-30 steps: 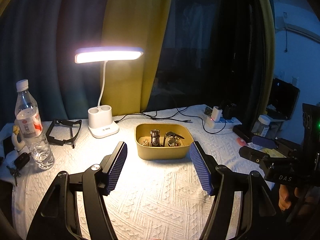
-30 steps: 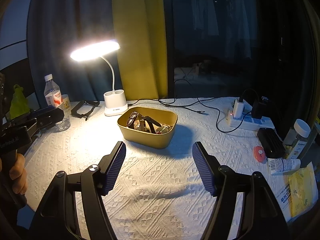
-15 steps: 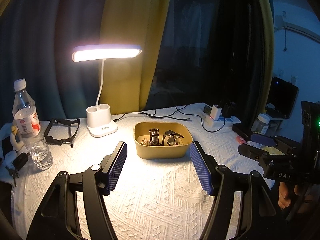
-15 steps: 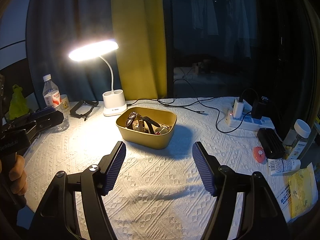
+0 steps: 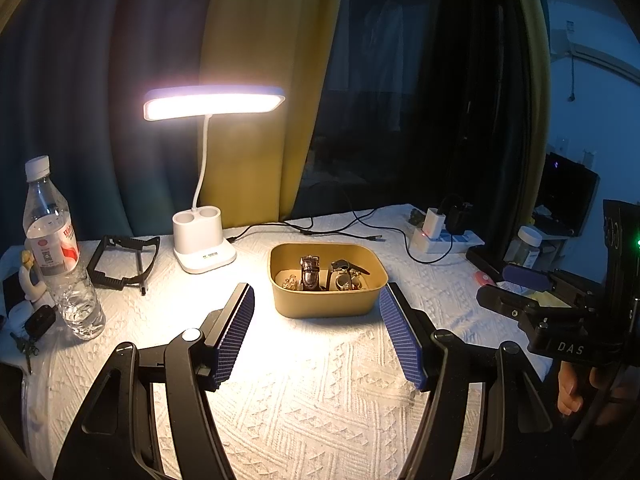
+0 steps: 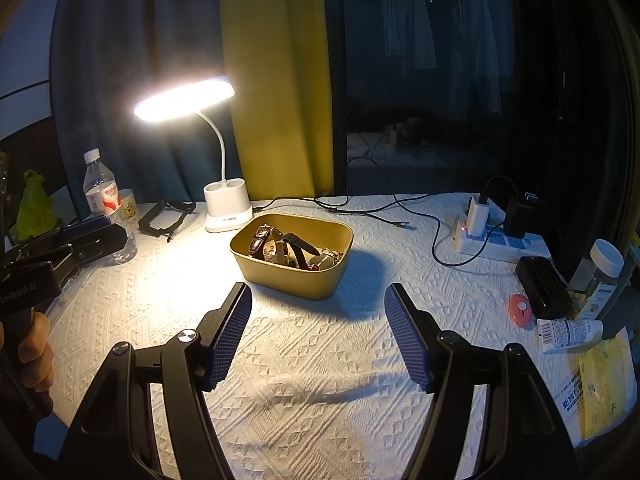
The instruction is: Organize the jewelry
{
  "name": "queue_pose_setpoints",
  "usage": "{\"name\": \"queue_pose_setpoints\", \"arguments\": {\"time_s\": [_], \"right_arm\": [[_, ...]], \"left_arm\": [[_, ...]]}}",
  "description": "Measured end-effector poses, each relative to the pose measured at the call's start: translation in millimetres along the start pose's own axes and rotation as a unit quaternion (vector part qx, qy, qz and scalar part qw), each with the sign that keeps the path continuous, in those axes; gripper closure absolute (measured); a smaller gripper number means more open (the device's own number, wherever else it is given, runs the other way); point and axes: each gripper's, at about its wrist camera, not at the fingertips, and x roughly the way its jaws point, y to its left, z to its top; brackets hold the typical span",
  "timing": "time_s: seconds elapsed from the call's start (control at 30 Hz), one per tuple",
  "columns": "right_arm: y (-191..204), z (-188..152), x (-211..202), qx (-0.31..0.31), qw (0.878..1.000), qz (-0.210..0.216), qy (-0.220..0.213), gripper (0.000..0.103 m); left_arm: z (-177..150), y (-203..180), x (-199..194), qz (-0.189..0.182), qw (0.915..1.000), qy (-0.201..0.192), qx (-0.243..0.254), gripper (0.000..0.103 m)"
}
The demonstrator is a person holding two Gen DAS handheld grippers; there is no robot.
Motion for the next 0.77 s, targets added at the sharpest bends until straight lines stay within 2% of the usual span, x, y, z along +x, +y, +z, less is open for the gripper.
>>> {"name": "queue_pose_setpoints", "arguments": {"time_s": [0.53,0.77], "right_arm": [[-4,2,4,-0.001,1.0,0.0,0.003,0.034],[-7,3,23,-0.005,1.0,0.011,0.021,0.034]], "left_arm": [[-1,2,4,-0.001,1.0,0.005,0.0,0.034],[-2,3,20,0.0,0.9999,0.015,0.007,0.034]]}}
